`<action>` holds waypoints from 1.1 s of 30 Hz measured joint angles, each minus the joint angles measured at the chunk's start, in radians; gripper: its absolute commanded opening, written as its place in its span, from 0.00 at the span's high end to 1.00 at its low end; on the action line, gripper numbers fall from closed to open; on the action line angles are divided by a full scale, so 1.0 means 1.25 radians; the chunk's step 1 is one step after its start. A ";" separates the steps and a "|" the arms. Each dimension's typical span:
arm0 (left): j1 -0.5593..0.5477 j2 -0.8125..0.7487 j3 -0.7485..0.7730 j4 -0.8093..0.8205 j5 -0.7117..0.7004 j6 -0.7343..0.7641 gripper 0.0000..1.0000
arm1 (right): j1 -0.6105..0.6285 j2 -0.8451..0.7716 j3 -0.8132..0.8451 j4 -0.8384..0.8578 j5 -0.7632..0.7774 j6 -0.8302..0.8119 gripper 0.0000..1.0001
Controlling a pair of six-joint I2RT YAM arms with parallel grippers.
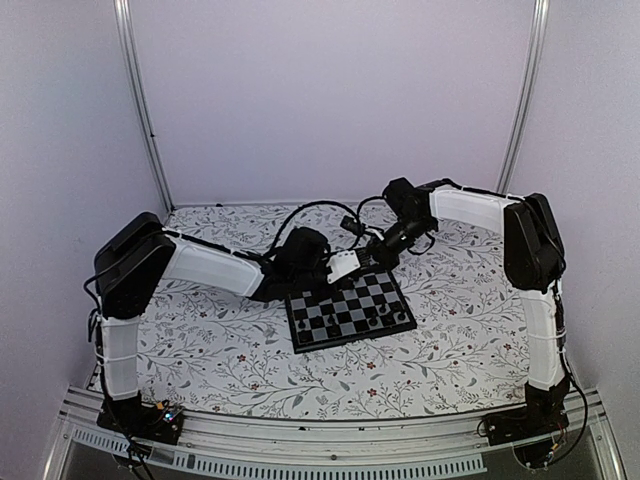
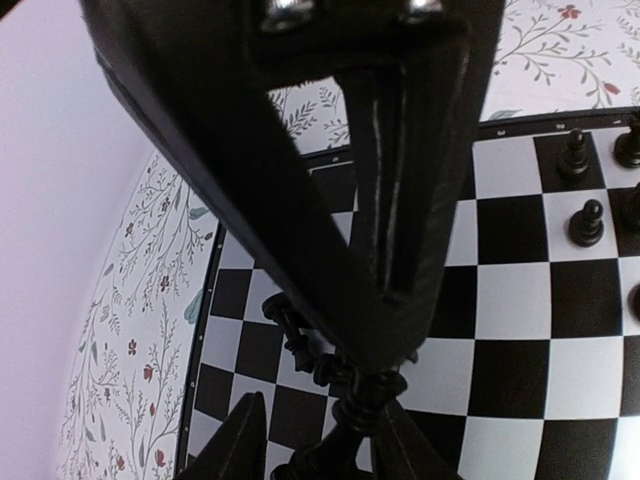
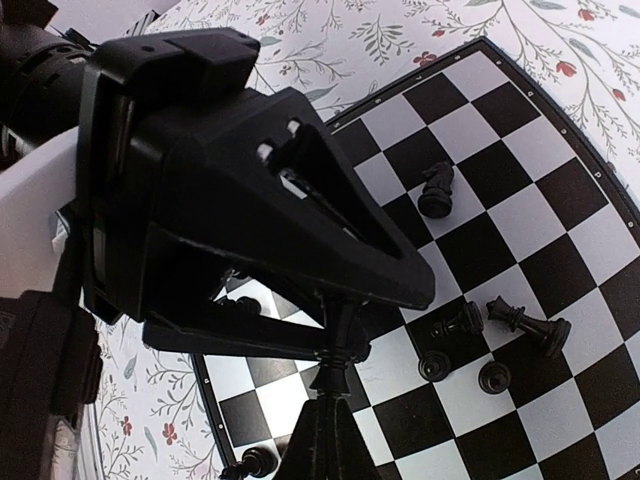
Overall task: Set up the chess pieces on the board
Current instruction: Place the chess piece on the chessboard.
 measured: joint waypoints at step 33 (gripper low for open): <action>0.009 -0.080 -0.060 -0.017 0.087 -0.195 0.87 | -0.056 -0.168 -0.030 0.013 -0.019 0.039 0.55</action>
